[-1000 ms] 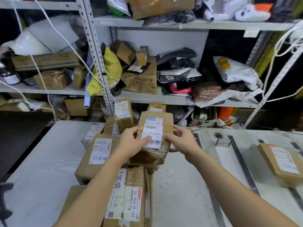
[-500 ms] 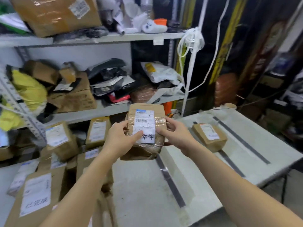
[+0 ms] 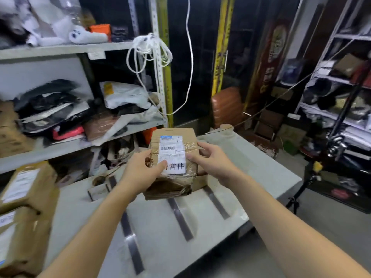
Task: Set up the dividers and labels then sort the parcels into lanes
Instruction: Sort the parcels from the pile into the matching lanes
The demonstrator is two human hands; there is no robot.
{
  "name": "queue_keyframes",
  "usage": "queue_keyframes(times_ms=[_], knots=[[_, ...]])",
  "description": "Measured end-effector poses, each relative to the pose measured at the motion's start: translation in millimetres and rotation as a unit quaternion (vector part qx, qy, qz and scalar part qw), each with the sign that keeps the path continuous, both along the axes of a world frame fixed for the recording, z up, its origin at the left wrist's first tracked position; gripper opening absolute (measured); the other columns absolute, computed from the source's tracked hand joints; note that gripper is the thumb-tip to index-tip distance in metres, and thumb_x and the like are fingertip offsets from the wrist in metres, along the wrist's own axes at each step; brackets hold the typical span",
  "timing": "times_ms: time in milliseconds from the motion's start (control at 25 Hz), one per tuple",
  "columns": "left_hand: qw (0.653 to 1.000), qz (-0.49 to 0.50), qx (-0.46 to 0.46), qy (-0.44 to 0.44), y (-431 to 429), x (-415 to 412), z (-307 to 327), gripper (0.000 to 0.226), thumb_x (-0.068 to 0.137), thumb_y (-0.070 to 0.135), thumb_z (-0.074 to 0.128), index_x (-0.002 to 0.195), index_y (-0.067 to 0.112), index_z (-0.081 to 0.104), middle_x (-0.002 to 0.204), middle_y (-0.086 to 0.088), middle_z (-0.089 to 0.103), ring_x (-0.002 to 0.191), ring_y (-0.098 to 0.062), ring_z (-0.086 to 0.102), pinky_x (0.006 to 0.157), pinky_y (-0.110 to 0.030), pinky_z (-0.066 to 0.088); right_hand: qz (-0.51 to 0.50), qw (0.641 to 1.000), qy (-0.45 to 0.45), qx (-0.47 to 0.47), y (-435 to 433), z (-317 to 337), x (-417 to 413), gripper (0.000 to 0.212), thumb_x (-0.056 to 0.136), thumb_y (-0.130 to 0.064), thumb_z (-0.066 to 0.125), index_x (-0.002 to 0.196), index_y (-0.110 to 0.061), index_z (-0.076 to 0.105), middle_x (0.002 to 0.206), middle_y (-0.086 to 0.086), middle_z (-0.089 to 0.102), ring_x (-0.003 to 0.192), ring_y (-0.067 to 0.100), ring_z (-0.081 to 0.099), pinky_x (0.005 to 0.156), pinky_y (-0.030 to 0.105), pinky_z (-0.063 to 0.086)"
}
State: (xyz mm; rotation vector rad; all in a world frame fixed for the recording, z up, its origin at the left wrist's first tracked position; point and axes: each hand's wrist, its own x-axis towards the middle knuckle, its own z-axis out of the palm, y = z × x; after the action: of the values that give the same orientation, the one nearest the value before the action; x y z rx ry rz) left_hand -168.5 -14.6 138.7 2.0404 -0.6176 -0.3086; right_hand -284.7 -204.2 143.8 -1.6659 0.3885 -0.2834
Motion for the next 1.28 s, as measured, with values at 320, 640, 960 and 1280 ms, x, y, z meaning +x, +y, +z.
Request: queue_keyframes(times_ms=[320, 640, 960, 1280], knots=[[0.999, -0.023, -0.021, 0.043, -157, -36, 0, 0.040, 0.091, 0.030, 0.074, 0.130, 0.029, 0.066, 0.111, 0.014, 0.074, 0.099, -0.007, 0.070, 0.093, -0.039, 0.059, -0.005, 0.999, 0.037, -0.001, -158, 14, -35, 0.032, 0.098, -0.017, 0.066, 0.124, -0.035, 0.066, 0.106, -0.007, 0.079, 0.092, 0.008, 0.076, 0.063, 0.026, 0.061], [0.996, -0.071, -0.007, 0.053, -293, 0, -58, 0.059, 0.075, 0.055, 0.073, 0.130, 0.036, 0.064, 0.119, 0.011, 0.070, 0.107, -0.011, 0.067, 0.095, -0.043, 0.057, -0.060, 0.992, 0.106, -0.030, -288, -16, -15, 0.039, 0.098, -0.018, 0.066, 0.127, -0.043, 0.062, 0.106, -0.013, 0.078, 0.096, 0.003, 0.074, 0.081, 0.038, 0.062], [0.993, -0.016, 0.056, 0.102, -356, 7, -112, 0.049, 0.088, 0.039, 0.074, 0.135, 0.038, 0.058, 0.112, 0.007, 0.049, 0.106, -0.011, 0.052, 0.092, -0.027, 0.042, 0.008, 0.984, 0.180, -0.007, -373, -76, 31, 0.039, 0.097, -0.012, 0.066, 0.129, -0.034, 0.063, 0.106, -0.011, 0.079, 0.093, -0.001, 0.073, 0.068, 0.010, 0.052], [0.976, 0.136, 0.108, 0.132, -378, 12, -150, 0.051, 0.085, 0.025, 0.076, 0.132, 0.032, 0.061, 0.120, 0.002, 0.053, 0.109, -0.016, 0.057, 0.102, -0.033, 0.046, 0.120, 0.973, 0.196, 0.024, -397, -128, 89, 0.045, 0.097, -0.004, 0.064, 0.135, -0.027, 0.059, 0.117, -0.005, 0.076, 0.099, 0.011, 0.074, 0.065, 0.023, 0.059]])
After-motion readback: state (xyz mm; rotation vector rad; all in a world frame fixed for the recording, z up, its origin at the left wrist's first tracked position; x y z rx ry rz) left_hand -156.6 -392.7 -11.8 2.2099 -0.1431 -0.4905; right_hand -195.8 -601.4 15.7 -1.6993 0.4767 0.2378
